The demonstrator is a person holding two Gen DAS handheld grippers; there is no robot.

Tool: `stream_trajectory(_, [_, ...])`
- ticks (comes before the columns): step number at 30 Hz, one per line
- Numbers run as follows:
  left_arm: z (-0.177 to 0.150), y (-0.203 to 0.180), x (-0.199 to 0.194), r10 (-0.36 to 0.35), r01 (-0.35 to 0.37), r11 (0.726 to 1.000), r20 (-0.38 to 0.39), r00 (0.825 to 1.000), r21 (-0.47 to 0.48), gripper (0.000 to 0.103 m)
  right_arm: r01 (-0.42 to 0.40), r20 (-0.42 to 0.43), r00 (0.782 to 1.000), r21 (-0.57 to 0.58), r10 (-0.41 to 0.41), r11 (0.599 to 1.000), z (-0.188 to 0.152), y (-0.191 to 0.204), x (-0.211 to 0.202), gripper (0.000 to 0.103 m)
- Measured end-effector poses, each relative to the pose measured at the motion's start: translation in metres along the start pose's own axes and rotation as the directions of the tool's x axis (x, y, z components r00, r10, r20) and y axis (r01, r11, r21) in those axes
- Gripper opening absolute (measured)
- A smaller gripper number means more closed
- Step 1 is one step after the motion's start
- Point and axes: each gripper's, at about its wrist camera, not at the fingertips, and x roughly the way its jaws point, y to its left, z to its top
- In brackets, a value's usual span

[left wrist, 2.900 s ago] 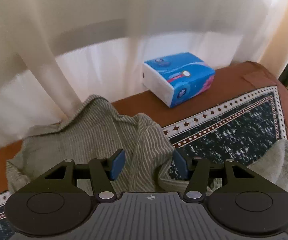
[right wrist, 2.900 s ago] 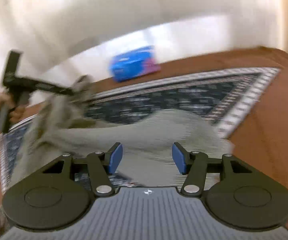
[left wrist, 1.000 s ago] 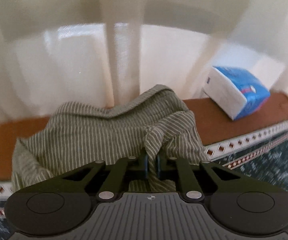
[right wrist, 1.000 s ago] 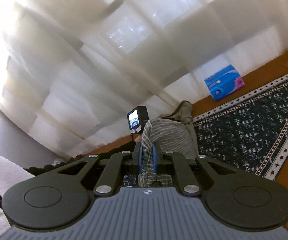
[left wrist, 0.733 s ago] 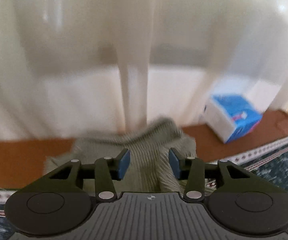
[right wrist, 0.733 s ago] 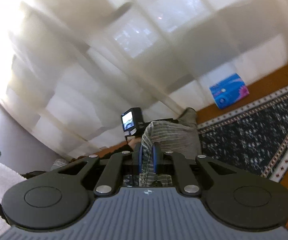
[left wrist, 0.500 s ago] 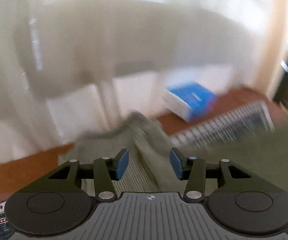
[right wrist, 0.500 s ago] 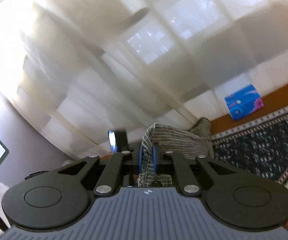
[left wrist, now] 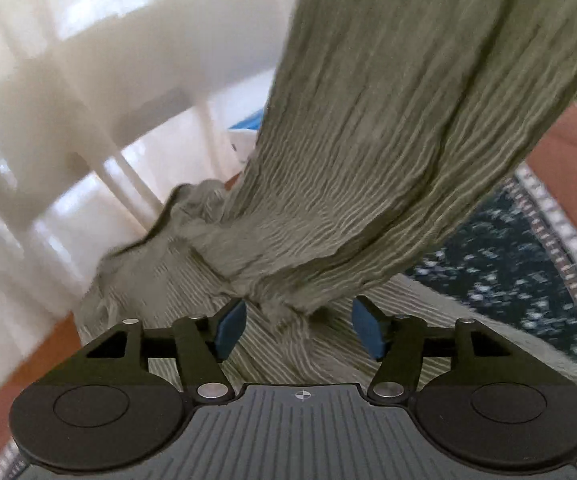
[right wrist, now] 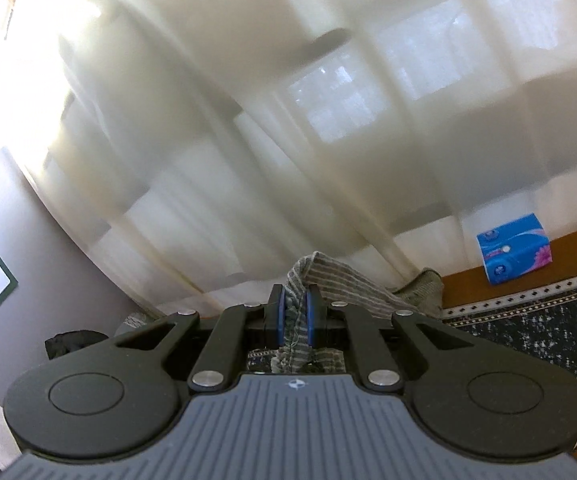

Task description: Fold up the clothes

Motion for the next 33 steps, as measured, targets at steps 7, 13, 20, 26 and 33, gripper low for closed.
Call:
stream_trajectory(7, [0.000,0.031,0.025,-0.059,0.049,0.984,-0.058,0.997,-0.169,0.007,0.028,0.006,1.000,-0.004,-0.028,1.000,0.000,0.007,-0.003,0.012])
stream_trajectory(13, [-0.011,0.072,0.011,-0.075,0.065,0.952,-0.021,0.997,-0.300,0.003,0.075,-0.037,0.997,0.048,-0.073,0.996,-0.022,0.009,-0.016,0.012])
stream_trajectory(20, [-0.021,0.081,0.013,-0.089,0.075,0.948,-0.033,0.995,-0.308,0.004,0.147,-0.144,0.984,0.368,-0.100,0.918,-0.118,-0.005,-0.028,0.012])
stream_trajectory(26, [-0.024,0.086,0.020,-0.121,0.098,0.940,-0.050,0.991,-0.326,0.007,0.202,-0.189,0.976,0.600,-0.109,0.774,-0.200,-0.021,-0.028,0.012])
stream_trajectory(33, [-0.029,0.103,0.026,-0.166,0.129,0.896,-0.051,0.985,-0.425,0.016,0.245,-0.266,0.960,0.636,-0.090,0.732,-0.243,-0.025,-0.011,0.012])
